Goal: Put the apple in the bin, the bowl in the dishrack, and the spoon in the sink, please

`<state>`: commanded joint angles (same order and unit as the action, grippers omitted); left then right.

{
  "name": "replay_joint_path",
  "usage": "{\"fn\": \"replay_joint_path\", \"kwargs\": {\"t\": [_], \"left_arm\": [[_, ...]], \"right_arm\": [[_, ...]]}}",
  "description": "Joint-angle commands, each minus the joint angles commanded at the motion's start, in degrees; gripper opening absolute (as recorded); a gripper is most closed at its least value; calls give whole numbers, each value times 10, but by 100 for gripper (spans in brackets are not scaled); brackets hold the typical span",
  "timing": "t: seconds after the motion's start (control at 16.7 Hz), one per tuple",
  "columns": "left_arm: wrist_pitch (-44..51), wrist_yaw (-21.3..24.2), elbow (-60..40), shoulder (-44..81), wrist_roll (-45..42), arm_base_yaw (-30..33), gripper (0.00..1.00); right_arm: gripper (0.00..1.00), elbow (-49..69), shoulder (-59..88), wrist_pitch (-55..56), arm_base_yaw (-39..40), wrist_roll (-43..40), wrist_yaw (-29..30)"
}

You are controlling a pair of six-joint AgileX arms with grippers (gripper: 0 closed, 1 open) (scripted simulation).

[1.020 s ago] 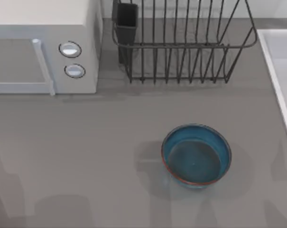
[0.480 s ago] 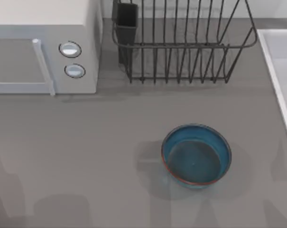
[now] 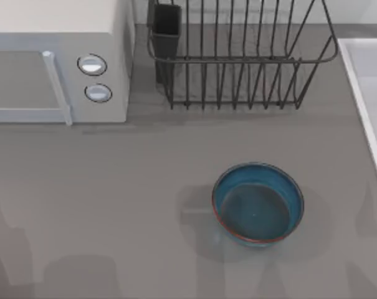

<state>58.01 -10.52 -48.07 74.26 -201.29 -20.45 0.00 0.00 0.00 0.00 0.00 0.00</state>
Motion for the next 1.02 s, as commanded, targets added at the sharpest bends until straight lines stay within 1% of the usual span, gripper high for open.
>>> {"fn": "replay_joint_path", "kwargs": {"t": [0.42,0.6,0.72,0.84,1.02], "left_arm": [[0,0,0,0,0,0,100],[-12,0,12,-8,30,-2,100],[-32,0,33,-24,80,-6,100],[-61,1,62,-48,151,-11,100],[-117,4,118,-99,302,-16,100]], "right_arm": [[100,0,0,0,0,0,0],[100,0,0,0,0,0,0],[100,0,0,0,0,0,0],[100,0,0,0,0,0,0],[100,0,0,0,0,0,0]]}}
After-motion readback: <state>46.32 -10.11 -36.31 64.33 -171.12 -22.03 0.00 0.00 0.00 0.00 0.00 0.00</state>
